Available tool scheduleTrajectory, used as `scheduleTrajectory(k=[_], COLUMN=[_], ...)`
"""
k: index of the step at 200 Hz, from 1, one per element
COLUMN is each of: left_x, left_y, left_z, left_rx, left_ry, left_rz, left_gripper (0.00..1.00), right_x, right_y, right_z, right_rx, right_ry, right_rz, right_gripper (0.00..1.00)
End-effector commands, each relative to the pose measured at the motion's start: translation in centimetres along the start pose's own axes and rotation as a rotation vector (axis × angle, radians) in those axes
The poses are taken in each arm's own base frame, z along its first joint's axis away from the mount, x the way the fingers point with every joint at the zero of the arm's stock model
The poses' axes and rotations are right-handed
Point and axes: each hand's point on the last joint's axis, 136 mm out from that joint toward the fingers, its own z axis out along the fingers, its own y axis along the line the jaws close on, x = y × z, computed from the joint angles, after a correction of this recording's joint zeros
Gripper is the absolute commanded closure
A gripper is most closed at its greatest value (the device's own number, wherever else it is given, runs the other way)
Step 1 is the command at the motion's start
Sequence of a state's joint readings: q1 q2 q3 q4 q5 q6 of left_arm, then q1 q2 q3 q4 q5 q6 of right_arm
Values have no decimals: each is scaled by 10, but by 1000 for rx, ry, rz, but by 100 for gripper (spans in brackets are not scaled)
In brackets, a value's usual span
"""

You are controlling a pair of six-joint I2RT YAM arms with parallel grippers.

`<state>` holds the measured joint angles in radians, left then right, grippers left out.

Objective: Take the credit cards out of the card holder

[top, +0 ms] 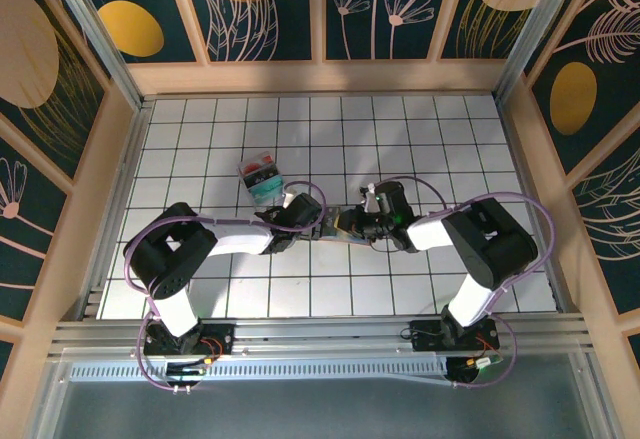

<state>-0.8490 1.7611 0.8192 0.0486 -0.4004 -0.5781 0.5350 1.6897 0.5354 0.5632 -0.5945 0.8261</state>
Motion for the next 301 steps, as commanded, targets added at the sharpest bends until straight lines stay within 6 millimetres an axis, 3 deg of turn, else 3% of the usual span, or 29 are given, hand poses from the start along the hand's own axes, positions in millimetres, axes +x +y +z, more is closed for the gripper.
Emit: scheduleTrajectory(k=[1, 70, 139, 202, 240, 301], left_x=[19, 21, 21, 21, 20, 10], left_y=[8, 10, 10, 8, 9, 6], left_z=[6, 7, 9, 9, 8, 2], left_rx=[-38, -50, -58, -49, -52, -33], left_ry=[68, 80, 84, 85, 81, 50], left_rz=[19, 23, 27, 25, 19, -1], left_gripper=[1, 1, 2, 1, 1, 1], right_x=[-9, -14, -17, -20, -21, -28], right_y=[13, 23, 7, 11, 5, -14], right_z=[-10, -17, -26, -26, -27, -41], right_rx=[-65, -124, -46, -58, -22, 137], right_ry=[-33, -46, -70, -77, -87, -148], right_rz=[-20, -24, -14, -12, -6, -34], right_gripper=[89, 90, 91, 86, 100, 100])
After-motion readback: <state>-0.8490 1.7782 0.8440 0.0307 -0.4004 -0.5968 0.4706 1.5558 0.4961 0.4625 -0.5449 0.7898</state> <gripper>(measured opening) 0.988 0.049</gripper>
